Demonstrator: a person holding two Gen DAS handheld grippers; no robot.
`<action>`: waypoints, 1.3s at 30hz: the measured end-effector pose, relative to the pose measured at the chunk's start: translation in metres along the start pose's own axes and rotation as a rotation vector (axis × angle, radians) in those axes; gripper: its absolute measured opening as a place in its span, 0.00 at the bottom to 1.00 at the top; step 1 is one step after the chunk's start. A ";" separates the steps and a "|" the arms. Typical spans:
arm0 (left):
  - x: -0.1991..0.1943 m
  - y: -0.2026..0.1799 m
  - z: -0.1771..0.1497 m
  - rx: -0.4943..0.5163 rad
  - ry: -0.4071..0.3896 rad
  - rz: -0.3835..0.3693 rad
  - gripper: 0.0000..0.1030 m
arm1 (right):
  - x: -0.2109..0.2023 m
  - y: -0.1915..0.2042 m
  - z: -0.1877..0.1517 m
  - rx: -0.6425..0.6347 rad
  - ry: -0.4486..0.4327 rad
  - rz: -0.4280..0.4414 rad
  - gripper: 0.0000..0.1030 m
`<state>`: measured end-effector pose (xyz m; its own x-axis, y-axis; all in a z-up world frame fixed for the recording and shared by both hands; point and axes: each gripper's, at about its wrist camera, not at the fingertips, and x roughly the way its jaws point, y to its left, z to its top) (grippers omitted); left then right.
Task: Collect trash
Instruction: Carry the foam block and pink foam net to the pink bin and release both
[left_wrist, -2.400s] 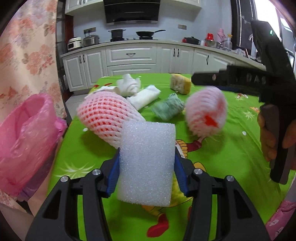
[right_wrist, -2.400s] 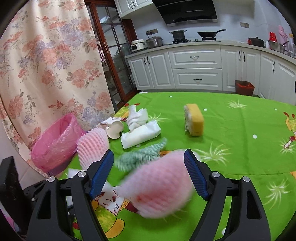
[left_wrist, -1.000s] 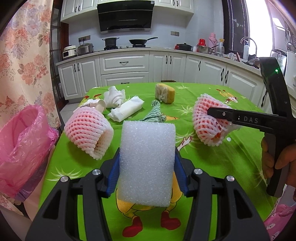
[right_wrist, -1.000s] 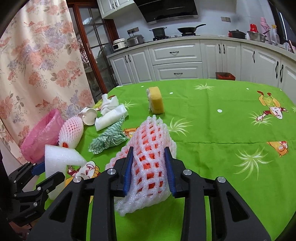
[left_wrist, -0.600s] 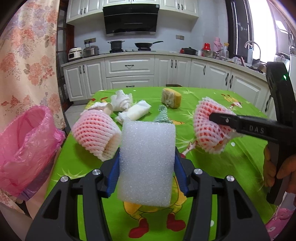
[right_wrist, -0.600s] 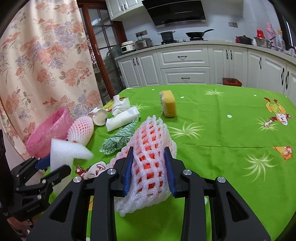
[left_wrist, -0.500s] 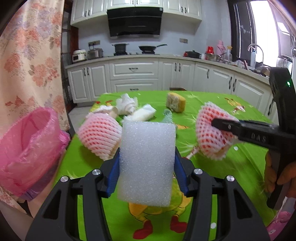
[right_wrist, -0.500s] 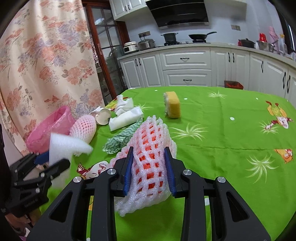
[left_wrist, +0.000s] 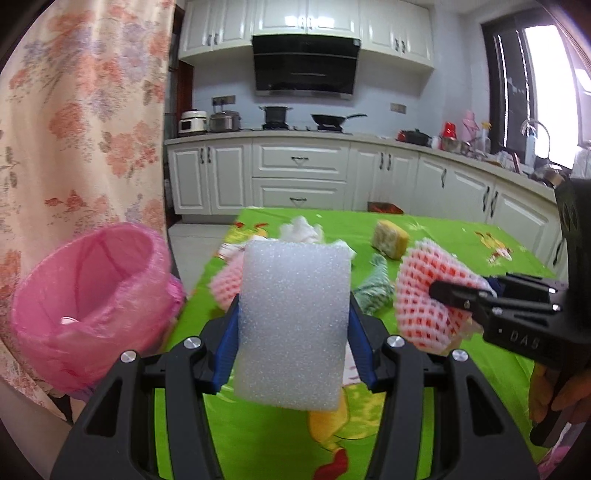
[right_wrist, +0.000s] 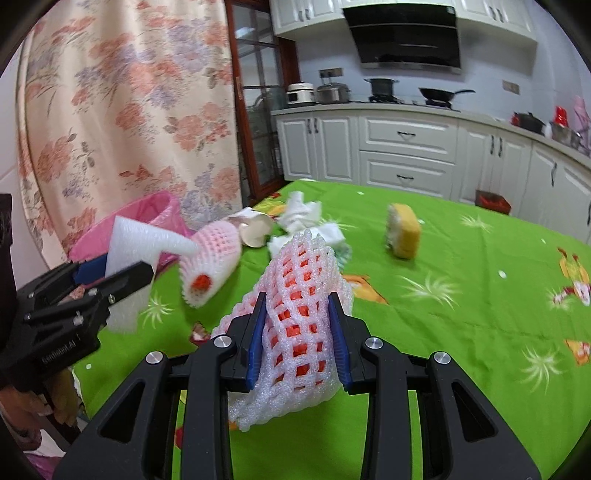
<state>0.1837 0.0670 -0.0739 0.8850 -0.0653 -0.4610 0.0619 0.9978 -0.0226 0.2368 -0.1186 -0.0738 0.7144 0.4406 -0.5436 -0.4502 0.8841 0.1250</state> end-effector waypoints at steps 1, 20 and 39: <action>-0.004 0.006 0.002 -0.012 -0.010 0.010 0.50 | 0.001 0.005 0.003 -0.011 -0.003 0.010 0.31; -0.040 0.128 0.025 -0.133 -0.078 0.263 0.50 | 0.063 0.113 0.085 -0.173 -0.066 0.299 0.31; -0.003 0.252 0.040 -0.261 -0.023 0.395 0.54 | 0.160 0.194 0.134 -0.220 -0.001 0.471 0.52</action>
<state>0.2154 0.3182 -0.0431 0.8280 0.3221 -0.4590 -0.3966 0.9151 -0.0732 0.3351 0.1445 -0.0248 0.4074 0.7834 -0.4693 -0.8251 0.5361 0.1786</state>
